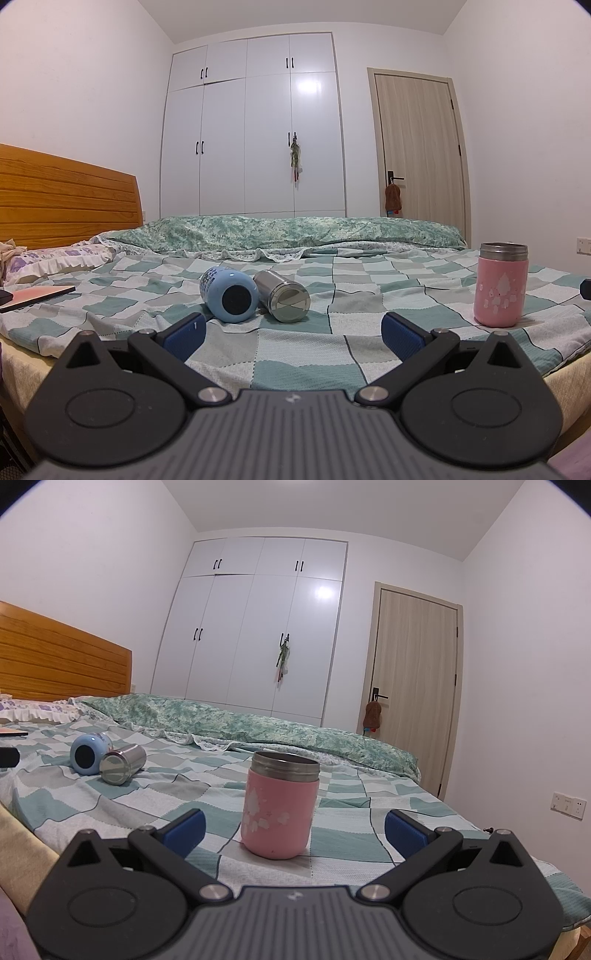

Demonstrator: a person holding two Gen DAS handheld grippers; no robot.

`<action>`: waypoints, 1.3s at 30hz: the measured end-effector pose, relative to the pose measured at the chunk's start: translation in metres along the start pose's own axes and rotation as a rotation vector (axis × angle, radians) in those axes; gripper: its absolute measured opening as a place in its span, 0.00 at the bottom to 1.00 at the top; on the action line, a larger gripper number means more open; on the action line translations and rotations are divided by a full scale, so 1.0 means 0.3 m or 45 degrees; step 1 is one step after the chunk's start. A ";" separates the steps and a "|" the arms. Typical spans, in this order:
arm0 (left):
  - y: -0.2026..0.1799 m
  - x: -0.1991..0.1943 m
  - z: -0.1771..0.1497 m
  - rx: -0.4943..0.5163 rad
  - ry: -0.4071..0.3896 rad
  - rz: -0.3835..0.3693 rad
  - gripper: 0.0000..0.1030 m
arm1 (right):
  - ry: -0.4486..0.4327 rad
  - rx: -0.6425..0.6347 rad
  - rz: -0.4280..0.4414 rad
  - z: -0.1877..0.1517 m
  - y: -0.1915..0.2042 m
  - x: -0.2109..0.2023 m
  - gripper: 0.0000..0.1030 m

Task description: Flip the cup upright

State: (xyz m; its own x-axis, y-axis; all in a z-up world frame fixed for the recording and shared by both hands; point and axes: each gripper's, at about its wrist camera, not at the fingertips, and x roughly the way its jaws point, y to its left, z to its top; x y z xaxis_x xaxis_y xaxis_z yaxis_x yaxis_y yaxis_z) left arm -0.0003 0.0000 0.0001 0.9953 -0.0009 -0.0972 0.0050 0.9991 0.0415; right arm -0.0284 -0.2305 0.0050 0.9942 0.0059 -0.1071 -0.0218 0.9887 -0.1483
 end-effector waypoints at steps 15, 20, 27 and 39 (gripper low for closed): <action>-0.002 -0.001 0.004 0.000 -0.002 0.000 1.00 | 0.001 -0.002 0.001 0.001 0.004 -0.003 1.00; -0.002 -0.002 0.005 0.000 -0.003 -0.001 1.00 | 0.001 -0.002 0.001 0.002 0.005 -0.004 1.00; 0.000 -0.008 0.007 -0.001 -0.004 -0.001 1.00 | 0.001 -0.002 0.001 0.003 0.007 -0.008 1.00; 0.000 -0.009 0.007 -0.002 -0.006 -0.001 1.00 | 0.001 -0.003 0.001 0.004 0.011 -0.012 1.00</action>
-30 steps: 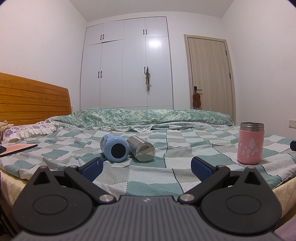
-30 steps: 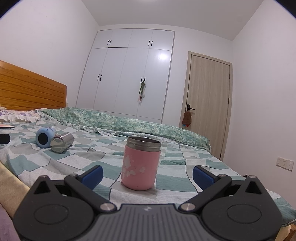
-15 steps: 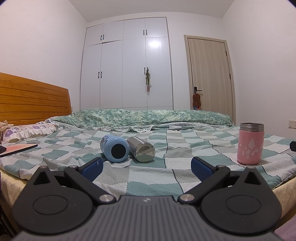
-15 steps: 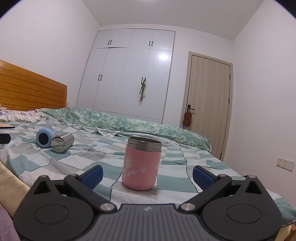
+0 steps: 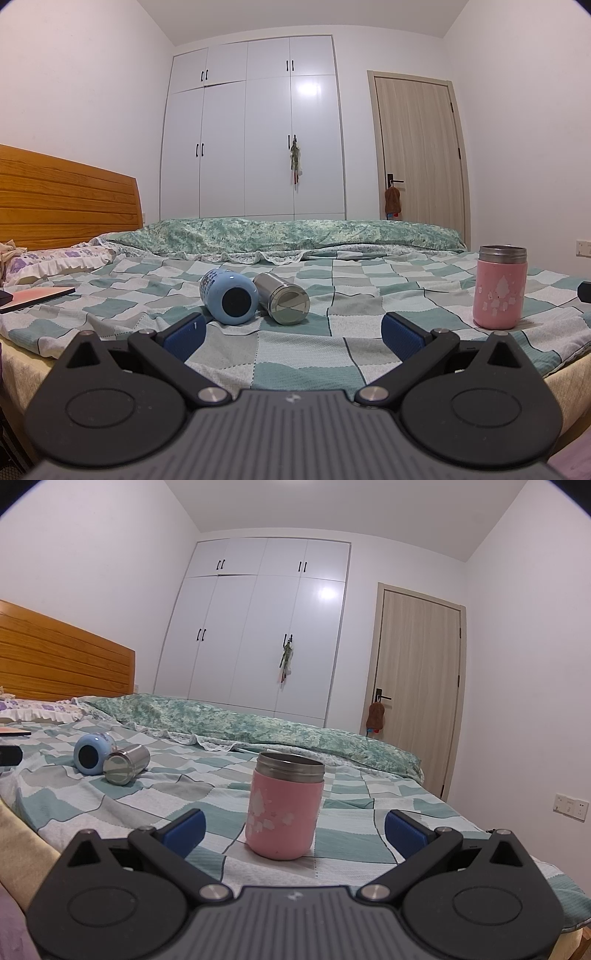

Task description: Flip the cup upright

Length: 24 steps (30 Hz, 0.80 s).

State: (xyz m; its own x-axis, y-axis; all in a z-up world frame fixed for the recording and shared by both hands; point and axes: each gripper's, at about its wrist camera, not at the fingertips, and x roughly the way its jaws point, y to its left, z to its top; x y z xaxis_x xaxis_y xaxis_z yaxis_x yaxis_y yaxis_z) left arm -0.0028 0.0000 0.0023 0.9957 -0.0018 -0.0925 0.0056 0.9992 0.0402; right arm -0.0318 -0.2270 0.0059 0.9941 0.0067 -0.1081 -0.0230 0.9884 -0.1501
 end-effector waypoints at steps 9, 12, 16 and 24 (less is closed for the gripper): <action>-0.002 -0.001 0.003 0.000 -0.001 -0.001 1.00 | 0.000 0.000 0.000 0.001 0.003 -0.002 1.00; -0.002 -0.002 0.005 0.000 -0.001 -0.001 1.00 | 0.000 0.000 0.000 0.002 0.004 -0.002 1.00; -0.002 -0.002 0.003 0.000 -0.002 0.000 1.00 | 0.000 -0.001 0.000 0.004 0.006 -0.004 1.00; -0.002 -0.001 0.002 0.000 -0.001 0.000 1.00 | 0.002 0.003 0.006 0.006 0.012 -0.001 1.00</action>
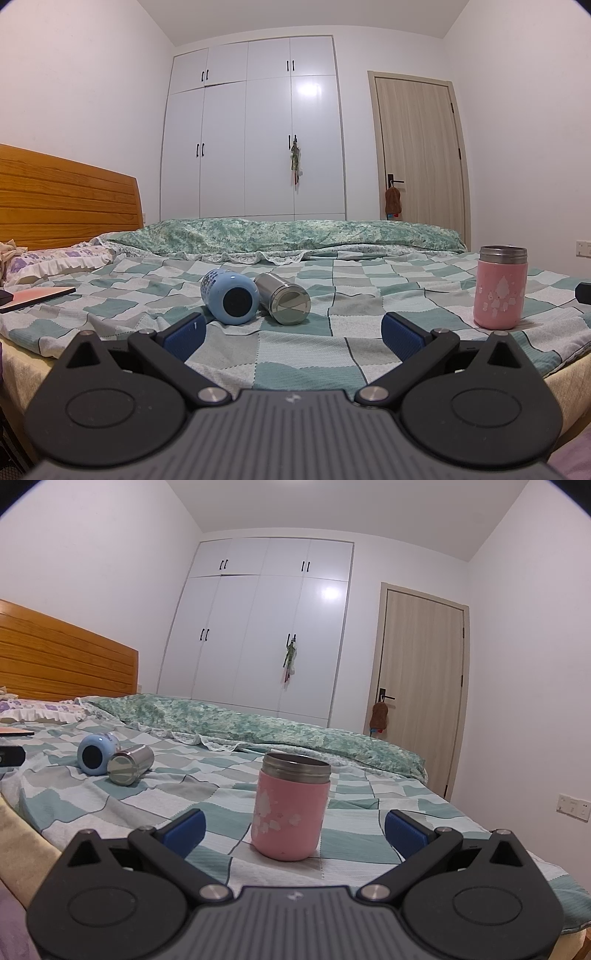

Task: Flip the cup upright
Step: 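Move the right tool toward the lying silver steel cup and open it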

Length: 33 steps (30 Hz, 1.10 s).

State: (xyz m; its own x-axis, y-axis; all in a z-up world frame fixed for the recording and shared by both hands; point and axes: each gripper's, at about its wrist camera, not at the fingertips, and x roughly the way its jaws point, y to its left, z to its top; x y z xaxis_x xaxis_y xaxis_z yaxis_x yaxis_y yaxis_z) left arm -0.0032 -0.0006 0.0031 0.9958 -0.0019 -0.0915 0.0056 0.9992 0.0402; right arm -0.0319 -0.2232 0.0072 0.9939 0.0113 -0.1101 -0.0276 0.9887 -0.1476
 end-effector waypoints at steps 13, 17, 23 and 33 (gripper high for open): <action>0.056 0.067 0.052 -0.038 0.066 -0.023 1.00 | 0.025 -0.035 0.233 0.085 0.146 0.077 1.00; 0.080 0.115 0.081 -0.049 0.075 -0.015 1.00 | 0.035 -0.035 0.296 0.136 0.200 0.160 1.00; 0.120 0.215 0.121 -0.050 0.097 -0.017 1.00 | 0.063 -0.017 0.372 0.213 0.292 0.314 1.00; 0.211 0.424 0.180 -0.049 0.153 0.002 1.00 | 0.238 -0.045 0.474 0.322 0.477 0.650 1.00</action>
State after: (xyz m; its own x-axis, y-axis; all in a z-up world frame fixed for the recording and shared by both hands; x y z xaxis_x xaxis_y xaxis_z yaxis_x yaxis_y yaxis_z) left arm 0.1288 0.0604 0.0477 0.9777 0.0023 -0.2100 -0.0017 1.0000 0.0026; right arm 0.1683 -0.0650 0.0597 0.8787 0.3365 -0.3386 -0.3884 0.9164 -0.0972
